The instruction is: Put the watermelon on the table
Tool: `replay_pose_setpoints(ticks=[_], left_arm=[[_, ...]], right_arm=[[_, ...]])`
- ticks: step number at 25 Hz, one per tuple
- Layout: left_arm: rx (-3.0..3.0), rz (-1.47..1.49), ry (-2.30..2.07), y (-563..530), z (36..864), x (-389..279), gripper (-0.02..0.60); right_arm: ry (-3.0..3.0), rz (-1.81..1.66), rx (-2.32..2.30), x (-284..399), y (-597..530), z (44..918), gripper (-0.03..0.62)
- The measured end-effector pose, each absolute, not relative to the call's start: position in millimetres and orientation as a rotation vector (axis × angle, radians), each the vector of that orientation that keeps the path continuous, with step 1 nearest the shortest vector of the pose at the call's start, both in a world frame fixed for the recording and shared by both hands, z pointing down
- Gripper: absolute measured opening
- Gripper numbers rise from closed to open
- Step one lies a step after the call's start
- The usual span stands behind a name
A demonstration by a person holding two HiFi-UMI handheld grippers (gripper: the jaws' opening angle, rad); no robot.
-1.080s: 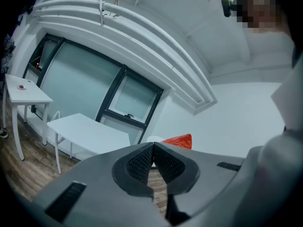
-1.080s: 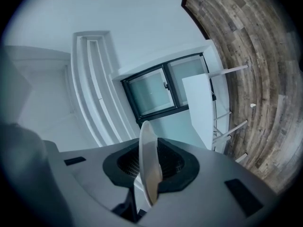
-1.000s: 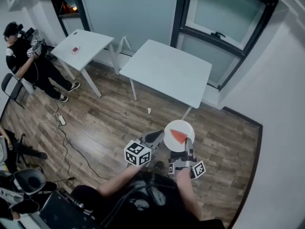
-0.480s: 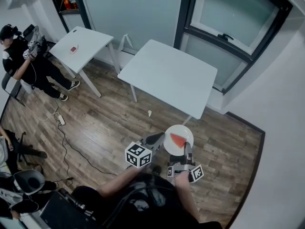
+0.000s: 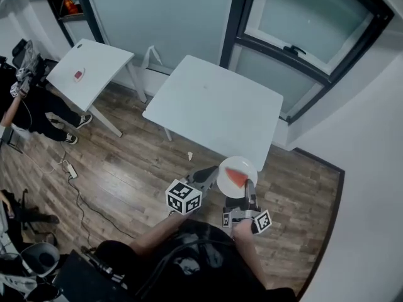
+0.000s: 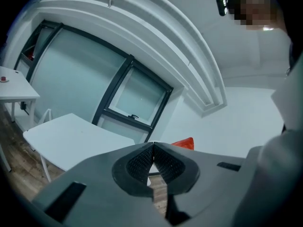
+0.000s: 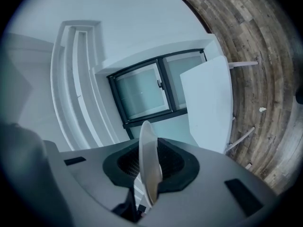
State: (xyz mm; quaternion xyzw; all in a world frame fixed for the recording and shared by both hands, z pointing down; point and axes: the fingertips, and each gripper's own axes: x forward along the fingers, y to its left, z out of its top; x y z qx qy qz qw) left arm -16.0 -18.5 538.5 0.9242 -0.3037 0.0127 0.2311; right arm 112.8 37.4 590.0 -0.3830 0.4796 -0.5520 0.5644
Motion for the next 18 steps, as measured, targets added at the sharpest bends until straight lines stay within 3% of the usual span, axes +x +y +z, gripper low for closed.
replay_pose_setpoints(ticks=[18], left_arm=[[2.49,0.154,-0.734,-152,580,24,0.005]], right_arm=[[1.068,-1.318,-0.941,147,-112,624,0.067]])
